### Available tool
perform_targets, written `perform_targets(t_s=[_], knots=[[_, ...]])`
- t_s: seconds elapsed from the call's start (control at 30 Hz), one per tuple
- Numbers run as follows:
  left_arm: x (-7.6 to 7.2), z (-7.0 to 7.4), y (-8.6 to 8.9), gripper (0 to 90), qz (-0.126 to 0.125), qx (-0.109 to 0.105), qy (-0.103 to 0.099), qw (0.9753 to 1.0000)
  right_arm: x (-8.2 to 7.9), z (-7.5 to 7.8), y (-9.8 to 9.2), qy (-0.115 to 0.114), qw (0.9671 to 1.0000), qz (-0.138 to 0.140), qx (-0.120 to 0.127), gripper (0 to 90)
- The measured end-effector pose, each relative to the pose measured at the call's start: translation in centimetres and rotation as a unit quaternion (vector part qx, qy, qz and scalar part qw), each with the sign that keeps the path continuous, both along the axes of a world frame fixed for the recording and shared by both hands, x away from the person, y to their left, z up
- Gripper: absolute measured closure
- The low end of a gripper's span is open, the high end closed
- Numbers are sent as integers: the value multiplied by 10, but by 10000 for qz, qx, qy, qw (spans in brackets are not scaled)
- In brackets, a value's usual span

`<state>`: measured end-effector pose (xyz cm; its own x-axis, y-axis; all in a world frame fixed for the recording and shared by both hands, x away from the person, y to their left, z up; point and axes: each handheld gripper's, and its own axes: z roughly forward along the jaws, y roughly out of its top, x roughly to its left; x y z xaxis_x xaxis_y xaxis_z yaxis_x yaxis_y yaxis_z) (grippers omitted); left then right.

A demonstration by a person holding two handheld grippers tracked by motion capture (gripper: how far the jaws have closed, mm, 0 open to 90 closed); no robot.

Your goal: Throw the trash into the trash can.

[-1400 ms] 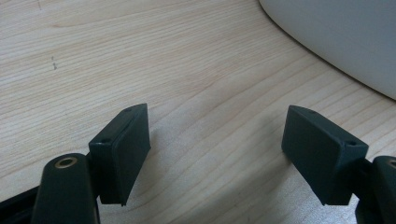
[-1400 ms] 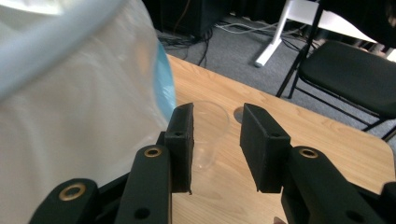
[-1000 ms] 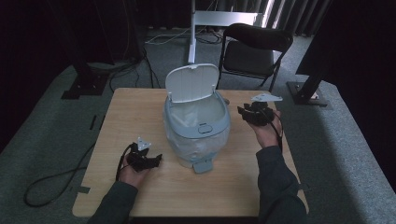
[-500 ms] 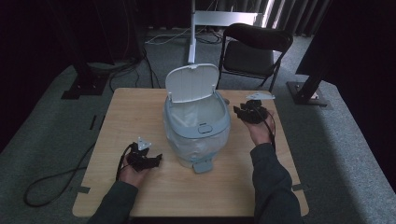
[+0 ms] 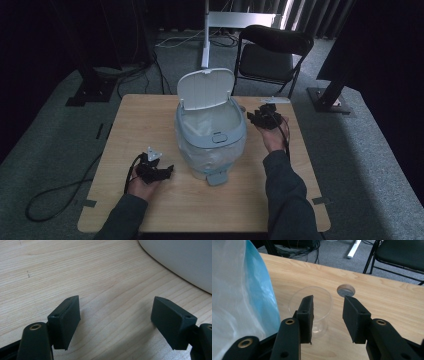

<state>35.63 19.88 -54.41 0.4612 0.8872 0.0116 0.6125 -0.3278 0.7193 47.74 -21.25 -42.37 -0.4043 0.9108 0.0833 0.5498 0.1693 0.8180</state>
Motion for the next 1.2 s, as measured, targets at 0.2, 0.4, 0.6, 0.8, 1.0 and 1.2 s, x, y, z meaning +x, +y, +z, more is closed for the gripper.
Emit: perform_targets(t_s=[0.2,0.4,0.6,0.8,1.0,1.2], knots=[[-1,0,0,234,-2,-5,-1,10000,6,0,1,-23,10000,-38,15,582],[-1,0,0,234,-16,-5,-3,10000,15,-11,1,157,9998,-89,98,563],[-1,0,1,234,-28,4,-6,10000,21,-17,2,249,9992,-92,286,549],[-2,0,1,234,-31,-3,-8,10000,26,-25,8,362,9989,-125,269,537],[-2,0,1,234,-34,-5,-8,10000,31,-36,7,683,9970,-54,372,530],[-2,0,1,234,-31,-1,-8,10000,31,-39,8,808,9959,86,393,579]])
